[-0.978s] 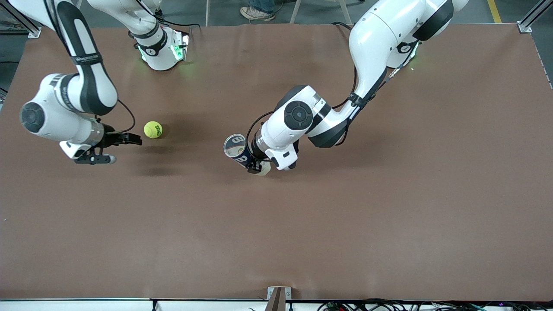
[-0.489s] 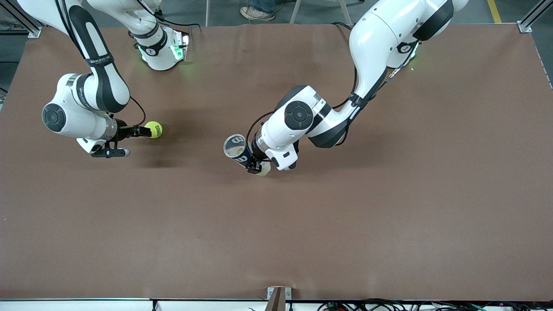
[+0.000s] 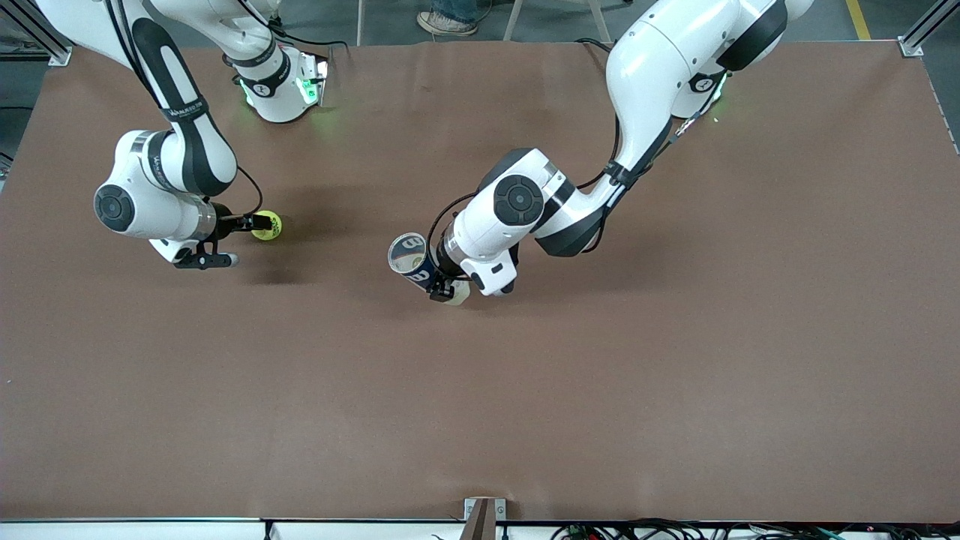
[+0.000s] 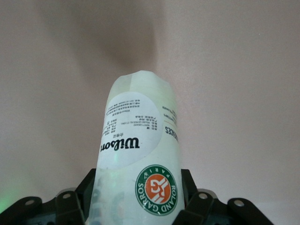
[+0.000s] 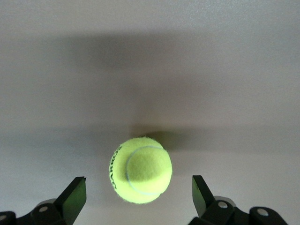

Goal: Insert tennis ball vertically with right arm
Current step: 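Lower the right gripper and grasp the second tennis ball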

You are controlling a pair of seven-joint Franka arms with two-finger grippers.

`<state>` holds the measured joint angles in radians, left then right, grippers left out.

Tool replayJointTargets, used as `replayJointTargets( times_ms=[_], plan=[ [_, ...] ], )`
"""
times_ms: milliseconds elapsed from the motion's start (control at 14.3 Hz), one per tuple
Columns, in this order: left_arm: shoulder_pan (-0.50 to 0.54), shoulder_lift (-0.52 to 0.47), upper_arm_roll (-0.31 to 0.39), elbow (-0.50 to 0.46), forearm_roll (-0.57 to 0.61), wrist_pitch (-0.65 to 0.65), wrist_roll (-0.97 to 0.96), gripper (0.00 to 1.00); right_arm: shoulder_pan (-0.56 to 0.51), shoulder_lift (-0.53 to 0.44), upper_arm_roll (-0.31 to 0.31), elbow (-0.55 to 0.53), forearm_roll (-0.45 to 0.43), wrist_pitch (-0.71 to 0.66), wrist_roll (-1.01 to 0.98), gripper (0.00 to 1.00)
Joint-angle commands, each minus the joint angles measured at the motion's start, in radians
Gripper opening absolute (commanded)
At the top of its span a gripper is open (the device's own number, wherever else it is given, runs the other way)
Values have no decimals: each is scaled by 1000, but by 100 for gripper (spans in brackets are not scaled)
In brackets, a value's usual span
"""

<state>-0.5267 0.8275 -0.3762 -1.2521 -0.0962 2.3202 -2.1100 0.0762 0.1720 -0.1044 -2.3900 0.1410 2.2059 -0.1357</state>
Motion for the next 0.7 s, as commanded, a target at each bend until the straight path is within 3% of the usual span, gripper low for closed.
replayJointTargets(
  times_ms=[0,629],
  plan=[
    [-2,-1,0,11,-23,-1,19,74,4,41,-1,-14,-6,57,5,100],
    [-4,-2,0,11,-22,-10,18,74,19,70,0,-35,3,97,8,100]
  ],
)
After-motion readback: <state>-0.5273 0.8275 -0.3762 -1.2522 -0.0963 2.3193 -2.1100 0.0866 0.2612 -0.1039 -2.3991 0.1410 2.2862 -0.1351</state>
